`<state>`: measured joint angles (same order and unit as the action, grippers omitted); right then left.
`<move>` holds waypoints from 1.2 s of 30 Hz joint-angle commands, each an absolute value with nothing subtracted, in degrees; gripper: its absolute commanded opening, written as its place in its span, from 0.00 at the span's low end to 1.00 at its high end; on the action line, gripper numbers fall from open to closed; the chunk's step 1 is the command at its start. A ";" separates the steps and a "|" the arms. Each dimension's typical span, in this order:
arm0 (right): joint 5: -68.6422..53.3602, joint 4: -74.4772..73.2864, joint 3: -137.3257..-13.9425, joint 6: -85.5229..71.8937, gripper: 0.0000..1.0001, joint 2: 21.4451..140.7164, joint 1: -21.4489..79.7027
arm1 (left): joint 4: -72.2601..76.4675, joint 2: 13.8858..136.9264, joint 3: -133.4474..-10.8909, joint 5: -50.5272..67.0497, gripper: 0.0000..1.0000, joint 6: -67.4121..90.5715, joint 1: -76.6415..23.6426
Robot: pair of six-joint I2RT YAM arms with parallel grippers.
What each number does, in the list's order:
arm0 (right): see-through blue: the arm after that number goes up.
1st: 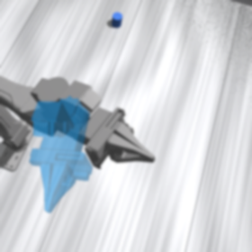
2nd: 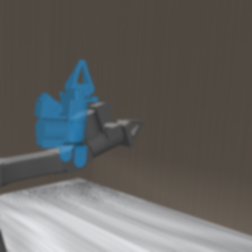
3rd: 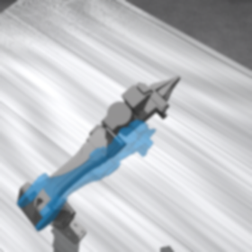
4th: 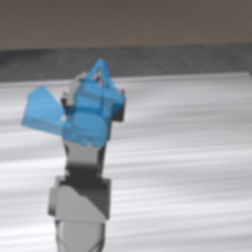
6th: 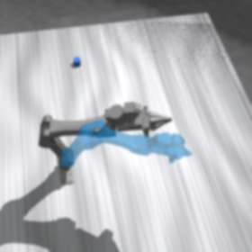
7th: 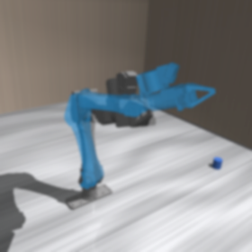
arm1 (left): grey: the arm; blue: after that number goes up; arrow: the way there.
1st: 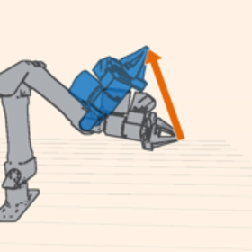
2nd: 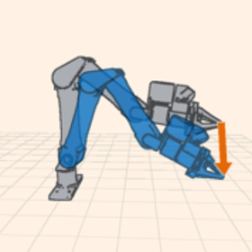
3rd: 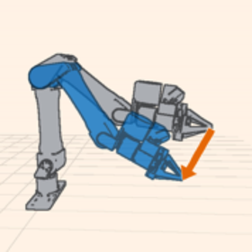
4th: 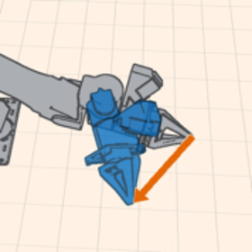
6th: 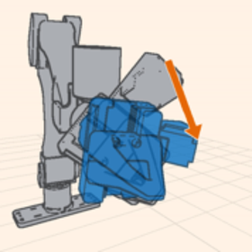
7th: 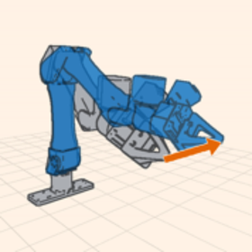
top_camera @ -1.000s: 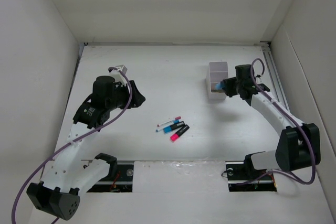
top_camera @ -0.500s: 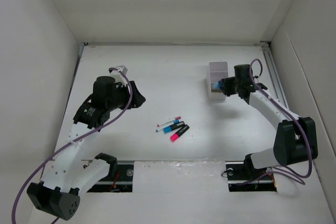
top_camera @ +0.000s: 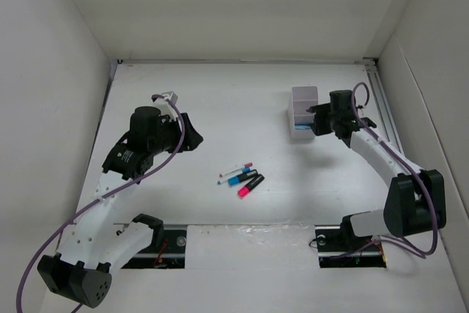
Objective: Sort the stationery into containers
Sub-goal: Place the stationery into the container, then grab a piece of stationery with the right arm
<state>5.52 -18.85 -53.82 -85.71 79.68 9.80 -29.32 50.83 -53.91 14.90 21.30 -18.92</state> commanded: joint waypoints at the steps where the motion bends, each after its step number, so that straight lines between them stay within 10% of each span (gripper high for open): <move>1: 7.02 -18.11 -54.31 -82.98 0.55 74.55 11.59 | -28.21 50.01 -53.96 14.33 0.51 21.53 -19.07; 5: 8.17 -21.96 -57.03 -72.29 0.05 71.37 19.23 | -28.83 50.01 -55.19 12.58 0.51 21.01 -19.07; 10: 9.67 -33.56 -59.15 -66.36 0.00 73.47 33.46 | -29.36 50.01 -55.81 11.43 0.51 20.48 -19.07; 13: 10.28 -38.92 -59.15 -67.06 0.15 77.25 42.87 | -28.83 50.01 -55.81 11.43 0.51 20.48 -19.07; 15: 11.51 -42.00 -60.02 -68.72 0.54 80.75 49.18 | -28.83 50.01 -55.81 11.43 0.51 20.48 -19.07; 17: 12.82 -43.41 -61.25 -70.48 0.71 83.39 52.98 | -28.83 50.01 -55.81 11.43 0.51 20.48 -19.07; 19: 13.62 -44.91 -64.06 -71.54 0.76 88.12 57.47 | -28.83 50.01 -55.81 11.95 0.51 20.48 -19.07; 36: 21.88 -47.12 -69.18 -76.46 0.60 103.00 62.58 | -28.83 47.81 -54.23 13.54 0.51 21.01 -19.07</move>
